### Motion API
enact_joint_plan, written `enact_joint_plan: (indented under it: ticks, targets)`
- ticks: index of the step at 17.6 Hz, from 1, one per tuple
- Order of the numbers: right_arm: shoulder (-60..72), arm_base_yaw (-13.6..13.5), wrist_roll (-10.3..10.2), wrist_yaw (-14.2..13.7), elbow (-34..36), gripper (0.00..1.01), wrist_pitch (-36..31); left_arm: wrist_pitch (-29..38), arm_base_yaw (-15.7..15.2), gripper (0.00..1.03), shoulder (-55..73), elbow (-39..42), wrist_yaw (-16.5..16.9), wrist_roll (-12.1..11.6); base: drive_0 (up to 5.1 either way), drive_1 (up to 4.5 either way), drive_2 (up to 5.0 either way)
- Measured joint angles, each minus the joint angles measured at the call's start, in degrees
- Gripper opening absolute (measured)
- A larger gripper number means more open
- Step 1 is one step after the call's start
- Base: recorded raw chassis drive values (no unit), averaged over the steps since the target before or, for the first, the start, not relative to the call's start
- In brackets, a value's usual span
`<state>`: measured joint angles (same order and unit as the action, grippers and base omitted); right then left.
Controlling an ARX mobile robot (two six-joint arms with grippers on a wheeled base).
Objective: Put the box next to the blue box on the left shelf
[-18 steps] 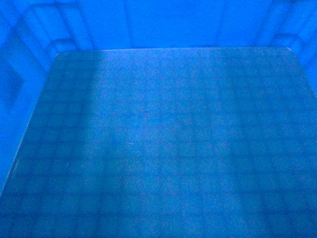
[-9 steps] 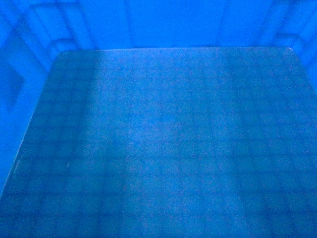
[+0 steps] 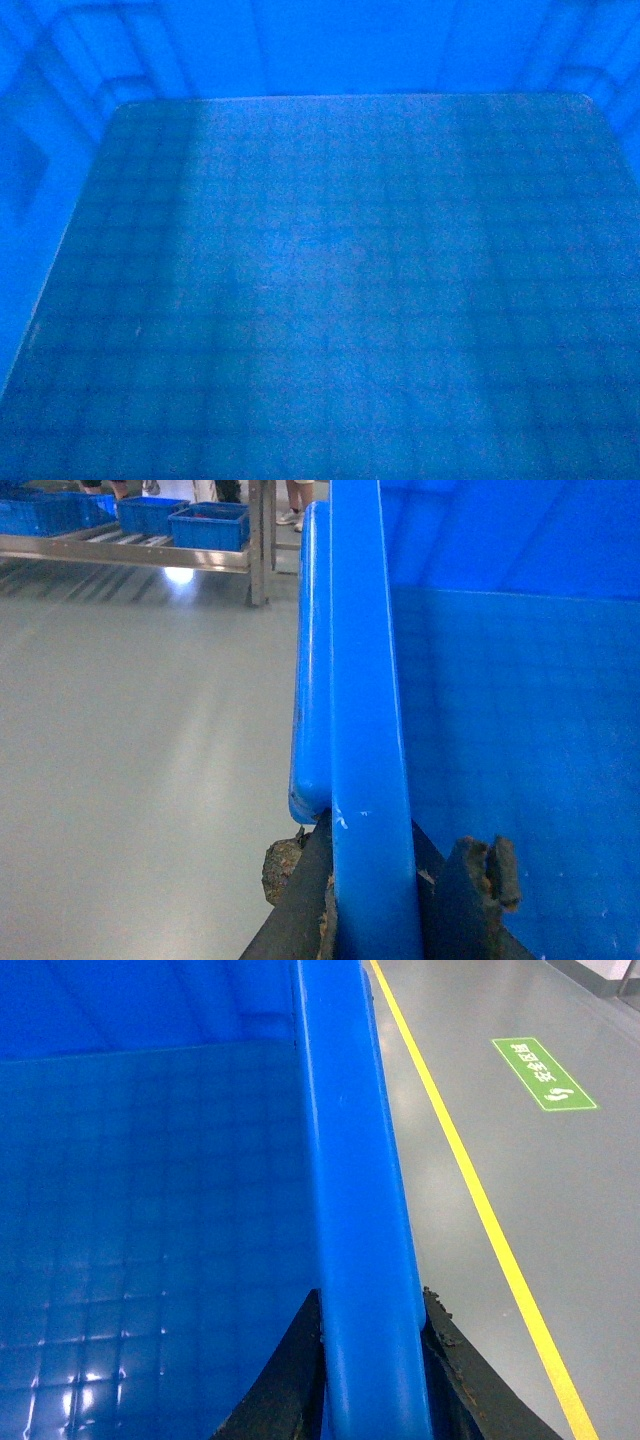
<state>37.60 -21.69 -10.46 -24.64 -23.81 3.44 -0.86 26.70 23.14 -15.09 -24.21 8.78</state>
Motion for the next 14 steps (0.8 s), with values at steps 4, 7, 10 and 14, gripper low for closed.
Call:
enact_joint_plan:
  ticks: [4,7,10,14]
  targets:
    - [0.1,0.0,0.0,-0.1,0.0,0.18,0.0,0.0,0.0,0.09,0.0,0.0,0.0,0.0,0.0,3.76,-3.8]
    - [0.2,0.0,0.0,0.0,0.0,0.18,-0.1,-0.2,0.0,0.09,0.1,0.0,0.0,0.1,0.0,3.79,-3.8]
    - [0.2,0.0,0.0,0.0,0.0,0.18,0.0,-0.2,0.0,0.09,0.1,0.0,0.0,0.0,0.0,3.78,-3.8]
    - [0.1,0.0,0.0,-0.1,0.0,0.18,0.0,-0.2,0.0,0.09,0.0,0.0,0.0,0.0,0.0,3.78,-3.8]
